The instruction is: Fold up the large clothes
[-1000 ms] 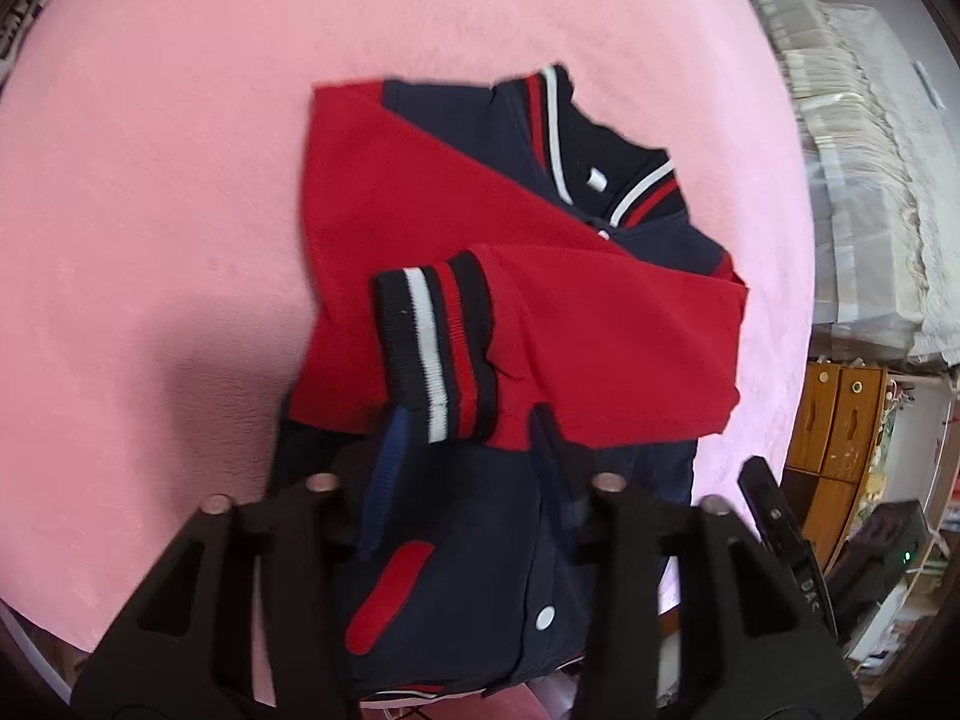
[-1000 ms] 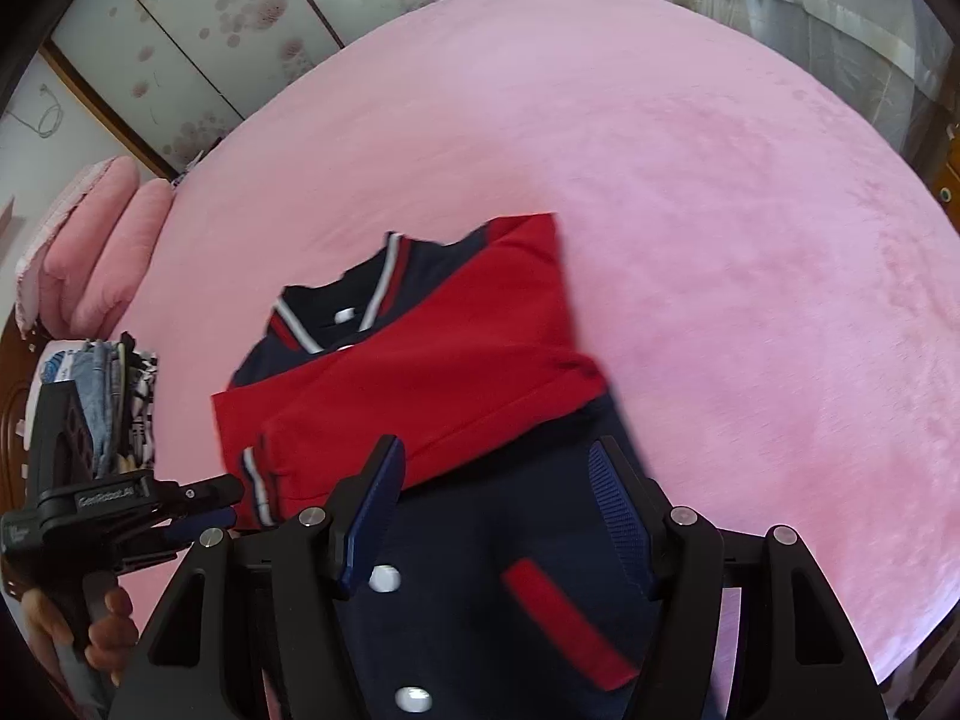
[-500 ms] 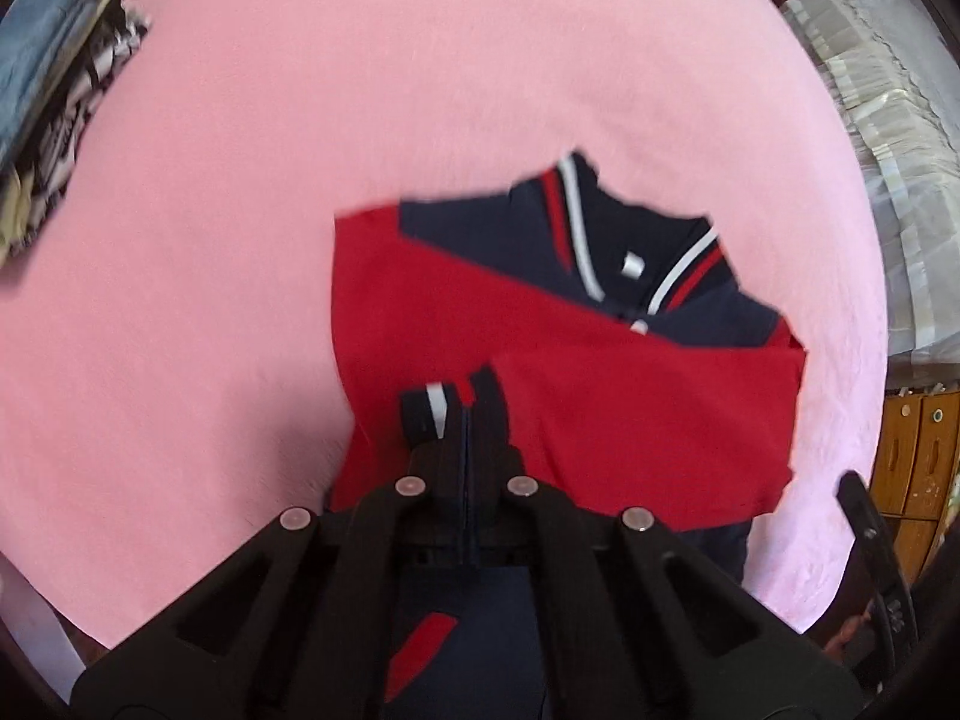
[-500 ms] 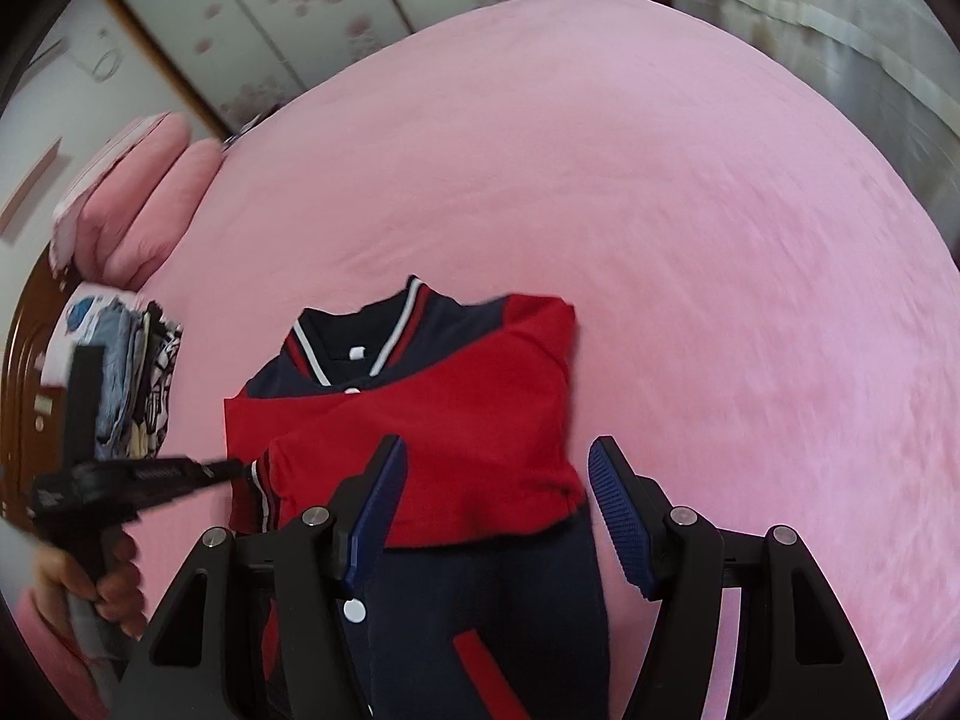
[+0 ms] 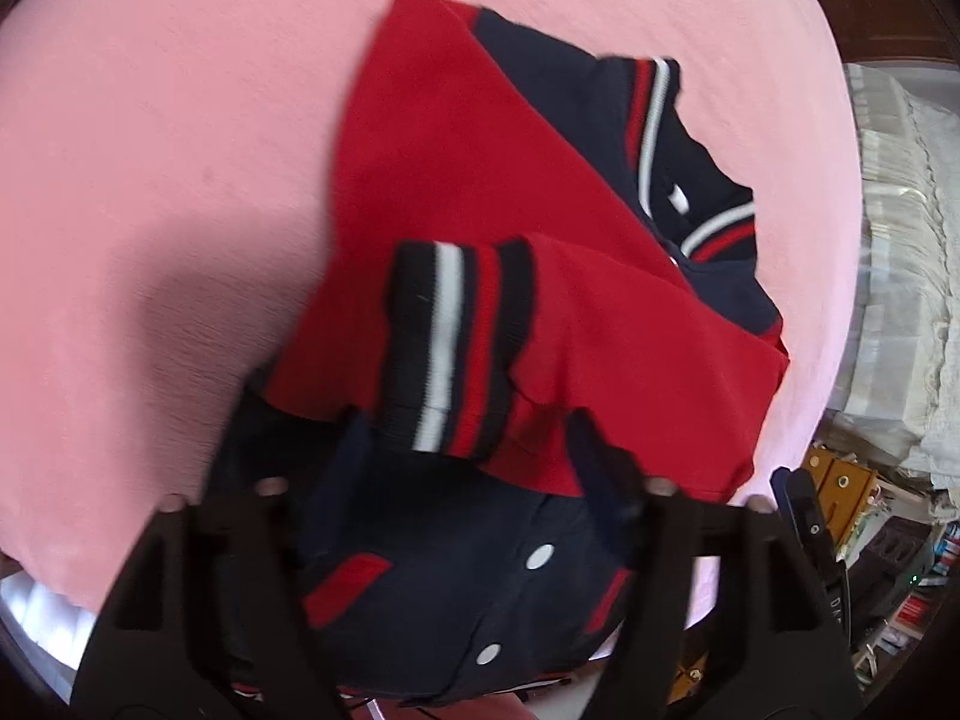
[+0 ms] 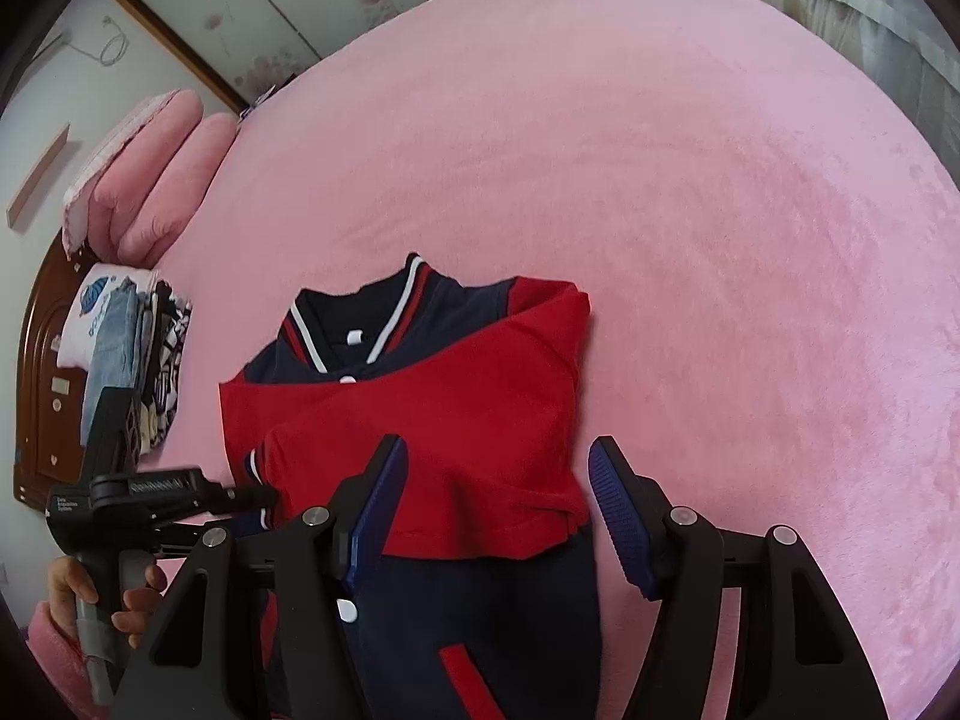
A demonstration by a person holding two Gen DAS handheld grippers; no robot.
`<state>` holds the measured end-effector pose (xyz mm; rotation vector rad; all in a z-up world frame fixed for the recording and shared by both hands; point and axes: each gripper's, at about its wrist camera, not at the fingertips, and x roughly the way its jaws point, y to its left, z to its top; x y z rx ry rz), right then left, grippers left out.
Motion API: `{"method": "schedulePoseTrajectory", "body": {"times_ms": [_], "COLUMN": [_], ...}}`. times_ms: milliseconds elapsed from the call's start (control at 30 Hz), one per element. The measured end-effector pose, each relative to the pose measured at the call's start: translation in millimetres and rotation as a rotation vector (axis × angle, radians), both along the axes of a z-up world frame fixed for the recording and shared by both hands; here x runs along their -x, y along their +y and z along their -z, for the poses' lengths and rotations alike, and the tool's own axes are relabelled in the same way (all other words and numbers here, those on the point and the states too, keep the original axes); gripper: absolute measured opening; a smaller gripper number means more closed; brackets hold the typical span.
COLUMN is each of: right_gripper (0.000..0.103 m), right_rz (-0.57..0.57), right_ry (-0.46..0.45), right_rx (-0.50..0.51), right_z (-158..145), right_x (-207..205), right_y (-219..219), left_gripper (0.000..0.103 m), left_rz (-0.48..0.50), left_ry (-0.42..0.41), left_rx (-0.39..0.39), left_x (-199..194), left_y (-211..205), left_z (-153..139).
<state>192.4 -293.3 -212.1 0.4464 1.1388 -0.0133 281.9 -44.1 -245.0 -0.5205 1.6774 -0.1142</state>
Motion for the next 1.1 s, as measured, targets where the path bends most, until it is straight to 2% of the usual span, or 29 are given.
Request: {"method": "schedulePoseTrajectory", "body": {"times_ms": [100, 133, 167, 200, 233, 267, 433, 500, 600, 700, 767, 800, 867, 967, 1100], "right_gripper": [0.065, 0.065, 0.065, 0.065, 0.065, 0.065, 0.062, 0.054, 0.034, 0.029, 0.025, 0.019, 0.014, 0.004, 0.004], "right_rz": [-0.007, -0.01, -0.012, -0.013, -0.015, -0.015, -0.051, -0.064, -0.098, -0.142, -0.172, -0.182, -0.213, -0.225, -0.156], "right_ry": [0.01, 0.013, 0.012, 0.011, 0.009, 0.007, 0.0, 0.0, 0.01, -0.02, 0.014, 0.046, 0.098, 0.121, 0.122], "right_rx": [-0.009, -0.008, -0.005, -0.004, -0.004, -0.007, -0.037, -0.057, -0.07, -0.072, -0.06, -0.034, 0.082, 0.206, 0.201], "right_z": [3, 4, 4, 4, 4, 4, 6, 11, 19, 23, 32, 37, 47, 53, 46], "right_x": [1, 0, 0, 0, -1, -1, -5, -8, -18, -28, -37, -40, -44, -41, -30], "right_y": [-3, -4, -4, -5, -5, -6, 1, 5, 15, 26, 32, 34, 38, 37, 18], "left_gripper": [0.07, 0.066, 0.047, 0.045, 0.03, 0.021, 0.019, 0.019, 0.019, 0.02, 0.021, 0.021, 0.023, 0.027, 0.033], "left_rz": [0.035, 0.031, 0.028, 0.033, 0.042, 0.045, 0.061, 0.047, 0.063, 0.067, 0.072, 0.07, 0.062, 0.046, 0.072], "left_ry": [-0.019, -0.02, -0.02, -0.024, -0.049, -0.081, -0.254, -0.282, -0.216, -0.158, -0.141, -0.136, -0.134, -0.125, -0.147], "left_rx": [-0.053, -0.069, -0.098, -0.131, -0.131, -0.126, -0.167, -0.187, -0.242, -0.256, -0.266, -0.266, -0.253, -0.238, -0.264], "left_x": [0, 0, -2, -4, -5, -5, -10, -15, -22, -23, -23, -21, -21, -20, -18], "left_y": [-19, -24, -28, -33, -44, -50, -75, -78, -77, -71, -73, -76, -81, -90, -100], "left_z": [10, 13, 15, 14, 11, 6, -36, -45, -31, -14, -3, 1, 5, 7, 2]}}
